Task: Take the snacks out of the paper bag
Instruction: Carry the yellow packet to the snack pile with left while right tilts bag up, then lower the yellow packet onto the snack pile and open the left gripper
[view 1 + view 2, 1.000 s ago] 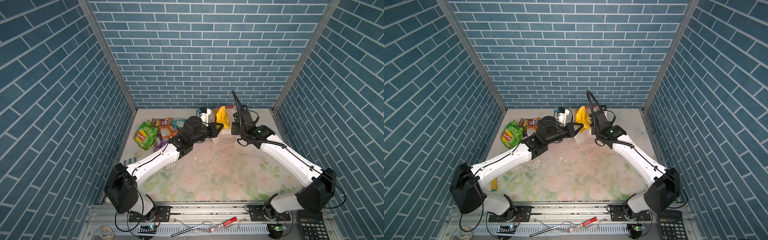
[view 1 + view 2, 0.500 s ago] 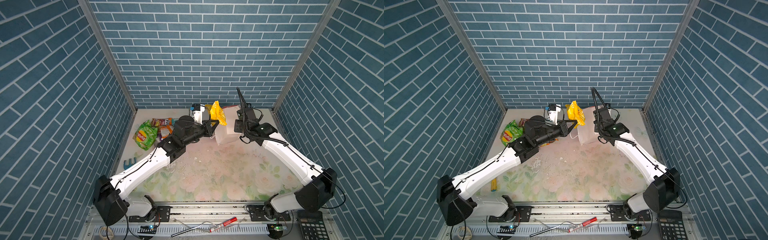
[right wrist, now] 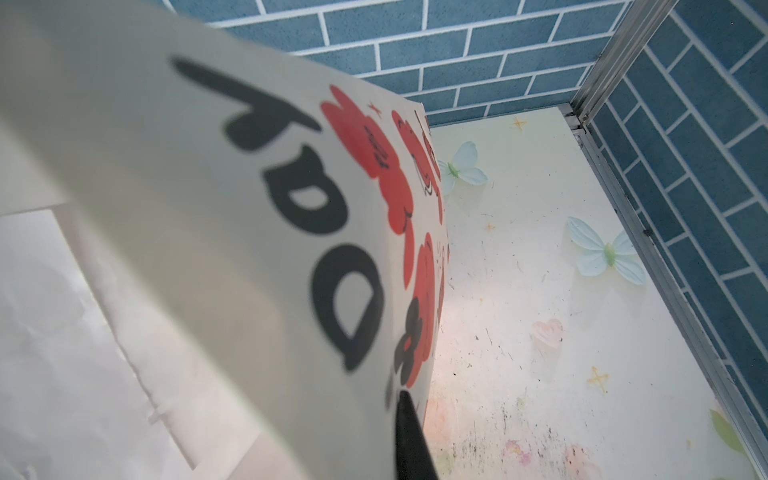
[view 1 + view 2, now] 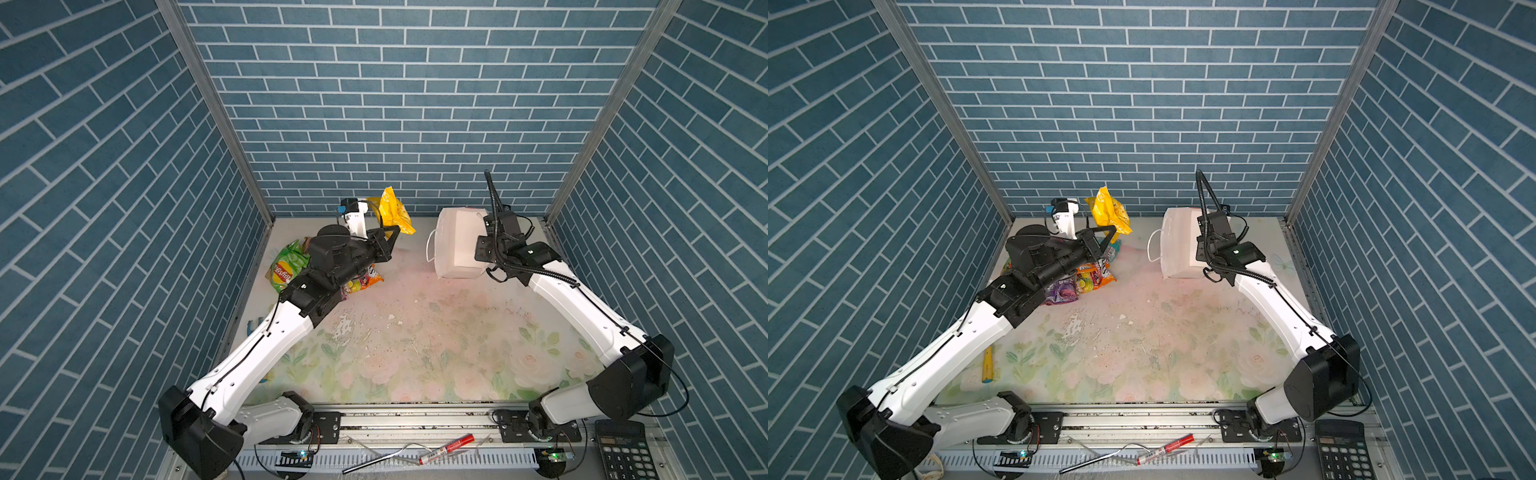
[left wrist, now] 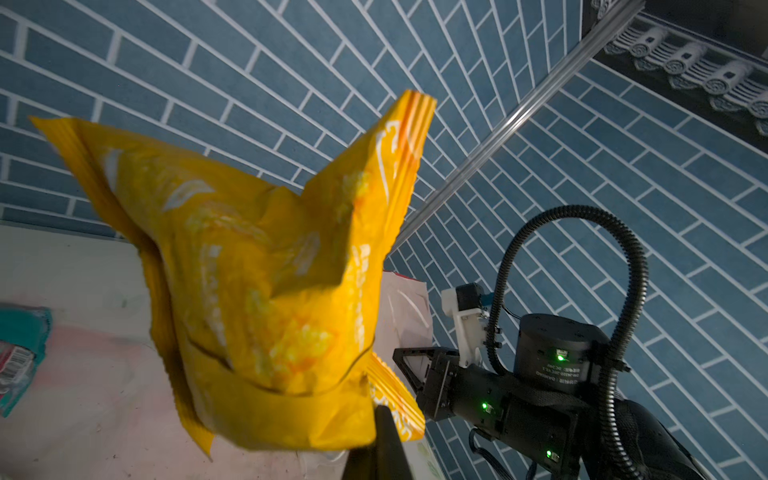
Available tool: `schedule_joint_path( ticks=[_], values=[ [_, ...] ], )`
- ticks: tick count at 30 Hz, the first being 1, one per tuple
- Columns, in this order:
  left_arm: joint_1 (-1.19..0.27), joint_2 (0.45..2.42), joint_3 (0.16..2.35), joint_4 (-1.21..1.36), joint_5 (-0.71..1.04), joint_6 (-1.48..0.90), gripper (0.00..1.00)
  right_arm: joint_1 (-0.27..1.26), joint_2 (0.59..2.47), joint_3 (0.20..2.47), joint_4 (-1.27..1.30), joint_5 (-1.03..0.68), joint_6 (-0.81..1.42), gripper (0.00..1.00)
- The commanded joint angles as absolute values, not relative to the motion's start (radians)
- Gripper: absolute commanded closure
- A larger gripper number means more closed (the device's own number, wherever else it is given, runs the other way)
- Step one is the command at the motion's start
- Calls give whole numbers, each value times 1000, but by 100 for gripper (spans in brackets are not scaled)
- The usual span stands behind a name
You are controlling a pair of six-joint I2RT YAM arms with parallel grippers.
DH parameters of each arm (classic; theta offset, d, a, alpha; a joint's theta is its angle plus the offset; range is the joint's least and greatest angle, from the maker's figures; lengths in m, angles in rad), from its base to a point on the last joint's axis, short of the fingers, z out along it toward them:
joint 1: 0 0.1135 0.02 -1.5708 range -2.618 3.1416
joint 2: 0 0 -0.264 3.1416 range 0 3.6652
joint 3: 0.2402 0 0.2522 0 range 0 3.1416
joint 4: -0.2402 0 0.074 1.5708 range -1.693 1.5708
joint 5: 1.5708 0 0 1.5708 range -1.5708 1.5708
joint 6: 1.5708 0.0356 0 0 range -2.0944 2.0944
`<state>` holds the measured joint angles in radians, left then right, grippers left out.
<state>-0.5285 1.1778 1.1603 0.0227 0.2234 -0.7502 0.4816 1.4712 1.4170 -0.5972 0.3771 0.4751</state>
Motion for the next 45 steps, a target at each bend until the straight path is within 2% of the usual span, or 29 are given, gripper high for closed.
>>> schedule_joint_path(
  ticks=[1,11,21,32,33,35,37,42,45],
  values=[
    [-433,1148,1117,-2,259,-771,100,460,1491,1455,-609,342,510,100],
    [-201,1197,1027,-108,169,-725,100,407,1531,1476,-616,270,511,100],
    [-157,1313,986,-123,97,-685,100,376,1522,1486,-635,252,508,100],
    [-141,1448,1037,-112,69,-653,100,353,1492,1491,-640,213,500,100],
    [-140,1461,1046,-114,74,-653,96,351,1491,1495,-643,208,500,100],
    [-140,1477,1060,-113,95,-653,81,347,1489,1501,-647,199,500,100],
    [-140,1485,1069,-105,120,-660,62,344,1488,1509,-652,189,503,100],
    [-145,1452,1059,-68,156,-663,42,339,1483,1514,-654,162,511,100],
    [-154,1405,1045,-54,153,-652,36,337,1478,1512,-656,138,518,100]
  ],
)
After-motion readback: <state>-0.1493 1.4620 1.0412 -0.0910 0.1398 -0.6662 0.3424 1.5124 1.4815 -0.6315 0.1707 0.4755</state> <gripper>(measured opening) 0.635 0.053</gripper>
